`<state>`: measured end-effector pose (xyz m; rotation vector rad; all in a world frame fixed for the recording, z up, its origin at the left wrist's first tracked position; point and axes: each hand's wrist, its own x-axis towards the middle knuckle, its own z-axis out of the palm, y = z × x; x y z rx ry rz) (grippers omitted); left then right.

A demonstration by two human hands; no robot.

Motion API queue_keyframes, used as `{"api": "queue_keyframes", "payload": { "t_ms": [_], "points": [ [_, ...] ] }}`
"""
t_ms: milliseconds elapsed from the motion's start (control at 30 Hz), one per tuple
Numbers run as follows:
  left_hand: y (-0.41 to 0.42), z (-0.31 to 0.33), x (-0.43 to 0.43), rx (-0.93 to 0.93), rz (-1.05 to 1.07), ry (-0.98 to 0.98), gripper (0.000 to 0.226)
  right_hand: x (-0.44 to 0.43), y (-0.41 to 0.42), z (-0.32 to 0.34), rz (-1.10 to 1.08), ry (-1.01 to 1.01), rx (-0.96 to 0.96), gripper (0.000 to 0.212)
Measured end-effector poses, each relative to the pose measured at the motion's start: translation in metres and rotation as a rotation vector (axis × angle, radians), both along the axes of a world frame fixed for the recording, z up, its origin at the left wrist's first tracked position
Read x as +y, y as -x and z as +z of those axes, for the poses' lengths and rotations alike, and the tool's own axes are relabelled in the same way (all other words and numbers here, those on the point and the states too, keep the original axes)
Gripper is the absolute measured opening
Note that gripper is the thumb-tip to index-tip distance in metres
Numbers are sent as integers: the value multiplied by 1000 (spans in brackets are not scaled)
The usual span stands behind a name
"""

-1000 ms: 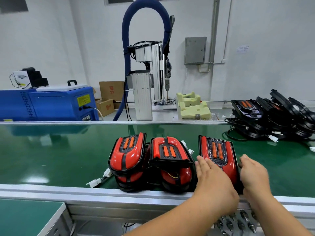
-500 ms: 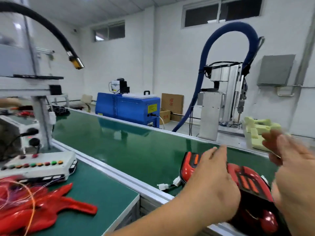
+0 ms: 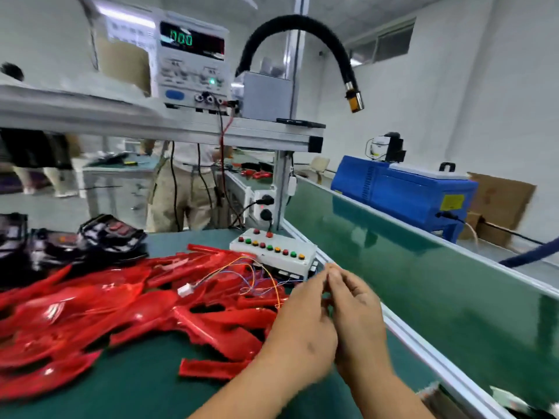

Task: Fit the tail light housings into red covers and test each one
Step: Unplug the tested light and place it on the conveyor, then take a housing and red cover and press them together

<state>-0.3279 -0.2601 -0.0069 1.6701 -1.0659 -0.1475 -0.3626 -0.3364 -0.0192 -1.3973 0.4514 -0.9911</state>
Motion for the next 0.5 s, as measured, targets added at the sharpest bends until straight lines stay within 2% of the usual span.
{"api": "queue_keyframes", "payload": {
  "t_ms": [133,333,433,500],
  "points": [
    [-41,-19,40,35,109,-7,48,33,-53,-21,116,67,76,26],
    [-89,-42,99,-27,300,-20,52,85,-110,-32,237,268,223,38],
    [-105,-54,122,12,383,-28,48,105,-128,-39,305,302,291,22],
    [-111,-57,131,-12,424,-23,47,112,-136,-43,314,344,315,24]
  ]
}}
